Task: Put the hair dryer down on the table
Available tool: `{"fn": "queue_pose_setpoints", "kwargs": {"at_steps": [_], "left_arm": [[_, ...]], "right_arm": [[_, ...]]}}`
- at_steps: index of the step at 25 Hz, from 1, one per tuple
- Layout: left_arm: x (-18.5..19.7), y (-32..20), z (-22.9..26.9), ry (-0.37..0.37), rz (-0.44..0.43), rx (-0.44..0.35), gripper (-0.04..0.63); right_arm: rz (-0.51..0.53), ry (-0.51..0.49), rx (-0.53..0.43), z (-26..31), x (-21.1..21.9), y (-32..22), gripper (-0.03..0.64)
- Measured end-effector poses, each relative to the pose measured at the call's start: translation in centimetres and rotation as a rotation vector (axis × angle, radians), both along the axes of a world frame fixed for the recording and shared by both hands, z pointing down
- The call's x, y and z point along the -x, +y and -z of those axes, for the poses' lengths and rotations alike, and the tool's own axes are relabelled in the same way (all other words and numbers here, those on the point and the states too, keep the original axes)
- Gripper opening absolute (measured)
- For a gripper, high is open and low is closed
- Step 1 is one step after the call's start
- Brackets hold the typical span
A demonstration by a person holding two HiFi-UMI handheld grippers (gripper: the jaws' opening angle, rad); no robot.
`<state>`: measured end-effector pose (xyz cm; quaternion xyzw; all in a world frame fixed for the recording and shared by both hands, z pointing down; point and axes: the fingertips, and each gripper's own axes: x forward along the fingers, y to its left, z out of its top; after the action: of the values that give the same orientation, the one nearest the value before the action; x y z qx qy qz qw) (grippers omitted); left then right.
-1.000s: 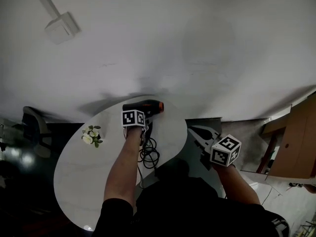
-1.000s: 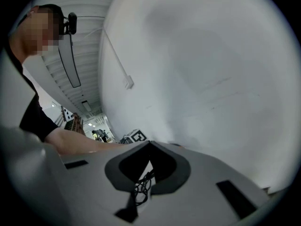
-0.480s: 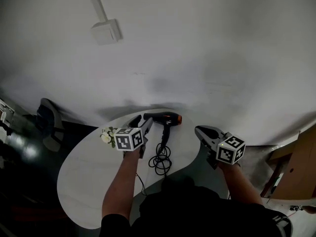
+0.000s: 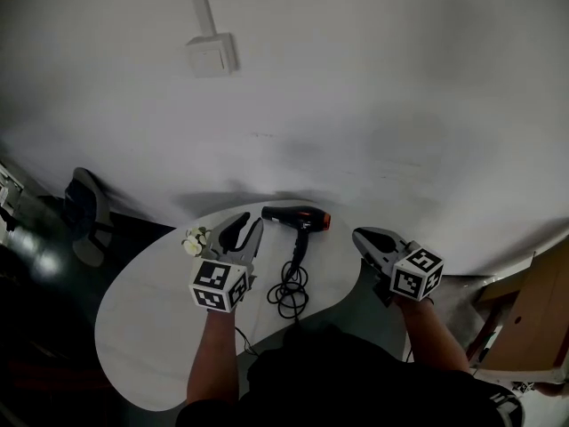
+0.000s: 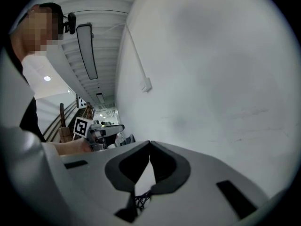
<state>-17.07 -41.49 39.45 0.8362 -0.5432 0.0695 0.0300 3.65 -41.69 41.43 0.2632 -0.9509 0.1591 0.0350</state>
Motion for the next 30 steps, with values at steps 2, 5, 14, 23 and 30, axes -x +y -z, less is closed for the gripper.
{"fn": "queue_pose_setpoints", "kwargs": {"at_steps": [2,5,14,23,30], "left_arm": [[-0.6,0.9,1.3,0.002,-0.021,-0.038,0.104],[-0.8,2.0,3.0,0.039,-0.023,-0.086,0.053],[-0.5,1.4,3.7,0.118,0.010,-0.060,0.012],[0.7,0.5,3.4,0.103,0.096,-0.069,0.011],[1.2,0.5,1.7,0.096,0.120,-0.022,0.011]], "right_arm": [[-0.012,0.007,-0.022,0.5,0.0,-0.1,0.012],[-0.037,0.014,-0.050,1.1,0.0,-0.6,0.012],[-0.016,-0.028,-0.141,3.3,0.9,0.0,0.012],[-0.065,0.000,-0.204,4.6,0.8,-0.5,0.011],[-0.073,0.003,-0.195,4.1,0.1,-0.2,0.011]]}}
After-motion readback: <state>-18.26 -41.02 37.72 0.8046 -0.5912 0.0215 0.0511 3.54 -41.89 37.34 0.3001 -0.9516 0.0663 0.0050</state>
